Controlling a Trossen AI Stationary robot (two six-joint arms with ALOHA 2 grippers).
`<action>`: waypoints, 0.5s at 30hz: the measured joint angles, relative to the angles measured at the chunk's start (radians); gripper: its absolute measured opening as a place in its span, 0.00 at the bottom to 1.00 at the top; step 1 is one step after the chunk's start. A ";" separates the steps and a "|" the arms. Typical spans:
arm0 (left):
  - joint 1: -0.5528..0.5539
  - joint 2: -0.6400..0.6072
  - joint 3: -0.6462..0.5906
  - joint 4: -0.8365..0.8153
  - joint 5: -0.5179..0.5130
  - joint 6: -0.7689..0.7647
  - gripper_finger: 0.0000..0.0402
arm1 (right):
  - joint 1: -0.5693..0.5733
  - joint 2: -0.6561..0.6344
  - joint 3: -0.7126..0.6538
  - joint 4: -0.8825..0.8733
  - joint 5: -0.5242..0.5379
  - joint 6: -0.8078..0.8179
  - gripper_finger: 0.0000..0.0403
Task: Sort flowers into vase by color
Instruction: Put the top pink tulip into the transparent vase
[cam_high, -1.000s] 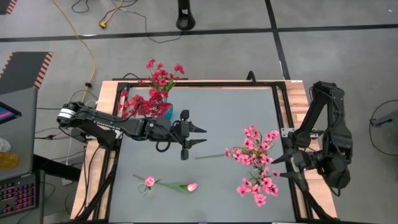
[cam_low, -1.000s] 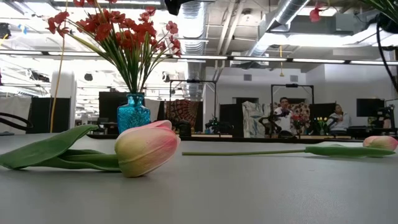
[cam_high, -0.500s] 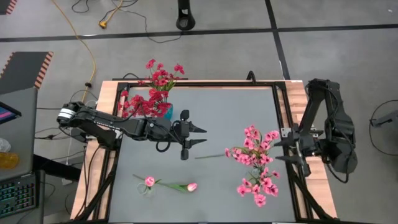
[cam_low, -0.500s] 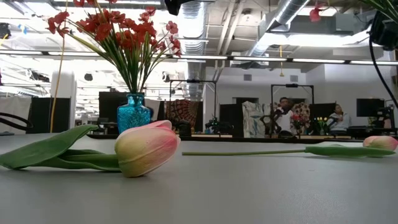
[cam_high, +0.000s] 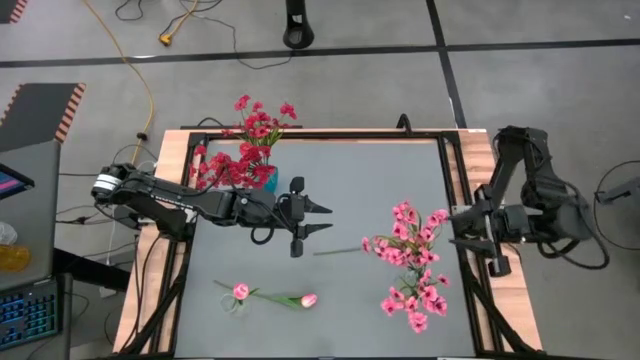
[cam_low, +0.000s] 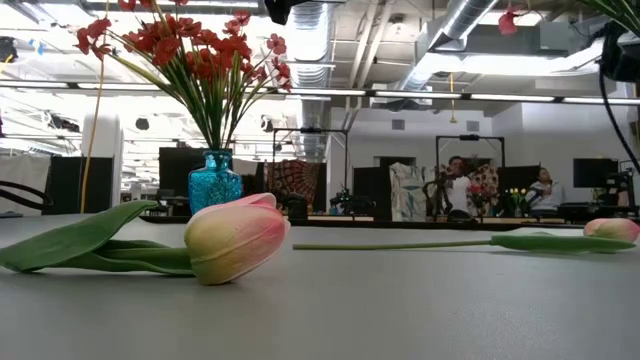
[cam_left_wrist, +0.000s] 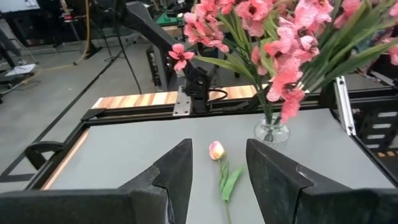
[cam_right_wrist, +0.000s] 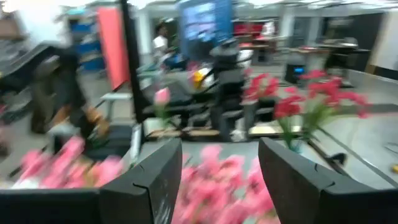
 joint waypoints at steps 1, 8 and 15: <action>0.000 0.000 0.000 -0.003 0.009 0.000 0.35 | -0.029 0.000 0.000 0.031 0.000 -0.014 0.59; -0.001 0.013 0.000 -0.004 0.030 -0.023 0.35 | -0.326 -0.016 0.000 0.069 -0.284 -0.076 0.49; 0.000 0.039 0.001 -0.004 0.030 -0.027 0.35 | -0.565 -0.073 0.000 0.003 -0.395 -0.101 0.31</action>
